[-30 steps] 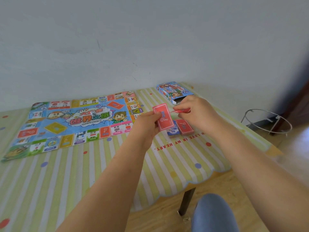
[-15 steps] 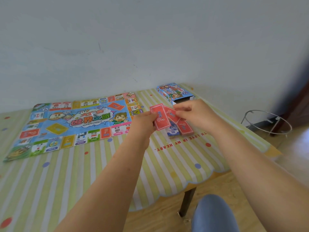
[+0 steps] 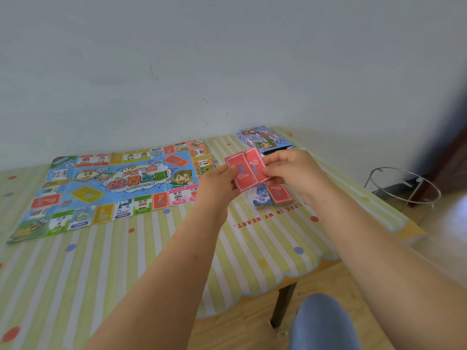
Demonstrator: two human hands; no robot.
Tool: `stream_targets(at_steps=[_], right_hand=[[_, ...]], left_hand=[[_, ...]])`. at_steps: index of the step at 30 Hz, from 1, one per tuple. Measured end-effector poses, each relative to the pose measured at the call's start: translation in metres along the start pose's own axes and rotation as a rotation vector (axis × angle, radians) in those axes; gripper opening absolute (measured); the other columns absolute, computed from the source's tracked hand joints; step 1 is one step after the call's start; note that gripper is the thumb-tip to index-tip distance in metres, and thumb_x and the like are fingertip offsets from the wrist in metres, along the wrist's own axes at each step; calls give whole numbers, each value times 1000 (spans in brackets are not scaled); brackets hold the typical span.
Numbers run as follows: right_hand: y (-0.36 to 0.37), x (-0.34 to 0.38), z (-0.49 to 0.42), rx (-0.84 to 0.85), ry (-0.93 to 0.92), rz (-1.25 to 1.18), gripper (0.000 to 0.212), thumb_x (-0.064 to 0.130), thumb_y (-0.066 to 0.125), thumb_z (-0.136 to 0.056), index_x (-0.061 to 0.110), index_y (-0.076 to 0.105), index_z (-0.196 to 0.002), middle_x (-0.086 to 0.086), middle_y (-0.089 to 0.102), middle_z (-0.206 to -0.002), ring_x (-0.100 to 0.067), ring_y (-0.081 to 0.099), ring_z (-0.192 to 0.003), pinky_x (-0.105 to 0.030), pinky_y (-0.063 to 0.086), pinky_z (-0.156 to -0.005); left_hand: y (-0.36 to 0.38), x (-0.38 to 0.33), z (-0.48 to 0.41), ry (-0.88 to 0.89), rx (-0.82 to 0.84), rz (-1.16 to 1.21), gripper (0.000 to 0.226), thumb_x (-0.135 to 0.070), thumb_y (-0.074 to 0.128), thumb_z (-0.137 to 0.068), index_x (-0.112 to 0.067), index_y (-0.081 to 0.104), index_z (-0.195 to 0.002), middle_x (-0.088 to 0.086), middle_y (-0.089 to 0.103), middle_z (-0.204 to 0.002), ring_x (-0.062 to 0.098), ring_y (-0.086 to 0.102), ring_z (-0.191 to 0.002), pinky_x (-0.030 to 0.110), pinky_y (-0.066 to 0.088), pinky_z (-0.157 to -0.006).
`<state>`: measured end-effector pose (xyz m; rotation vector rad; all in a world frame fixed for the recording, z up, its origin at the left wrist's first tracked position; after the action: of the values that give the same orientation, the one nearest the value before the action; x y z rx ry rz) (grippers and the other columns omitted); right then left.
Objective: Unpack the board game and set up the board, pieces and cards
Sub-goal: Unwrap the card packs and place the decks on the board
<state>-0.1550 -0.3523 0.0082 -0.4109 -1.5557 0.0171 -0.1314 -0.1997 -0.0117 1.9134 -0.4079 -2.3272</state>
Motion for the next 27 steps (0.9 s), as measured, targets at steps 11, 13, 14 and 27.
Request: stream_targets(at_steps=[11, 13, 14, 27], right_hand=[[10, 0, 2, 2, -74, 66, 13, 0, 69, -83, 7, 70, -93, -6, 72, -78, -9, 66, -58, -18, 55, -62], [11, 1, 3, -9, -95, 123, 13, 3, 70, -84, 11, 72, -94, -2, 70, -79, -5, 64, -61, -10, 50, -57], [12, 0, 3, -9, -101, 143, 13, 5, 70, -84, 12, 72, -94, -3, 70, -80, -4, 64, -62, -9, 50, -56], [23, -2, 3, -19, -140, 275, 20, 16, 79, -77, 18, 69, -95, -2, 68, -85, -11, 63, -72, -17, 49, -64]], left_hand=[[1, 1, -2, -59, -17, 61, 29, -11, 50, -98, 2, 56, -123, 13, 69, -97, 18, 68, -80, 28, 59, -71], [0, 2, -2, -54, -35, 61, 23, -10, 49, -98, 0, 58, -117, 11, 69, -93, 18, 68, -80, 29, 58, -74], [0, 3, -2, -52, -43, 58, 17, -10, 50, -98, -3, 59, -111, 11, 69, -91, 18, 67, -80, 30, 57, -75], [0, 4, -2, -42, -60, 21, 15, -9, 51, -97, -9, 60, -86, 15, 69, -95, 22, 68, -80, 36, 57, -81]])
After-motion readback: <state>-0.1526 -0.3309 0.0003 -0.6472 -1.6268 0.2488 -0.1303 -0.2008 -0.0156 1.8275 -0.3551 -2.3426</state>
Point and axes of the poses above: each hand's wrist, its own z-axis away from the middle knuckle, its own y-axis out of the palm, x = y × z, the point moved 1 cm from there along -z, towards the middle knuckle
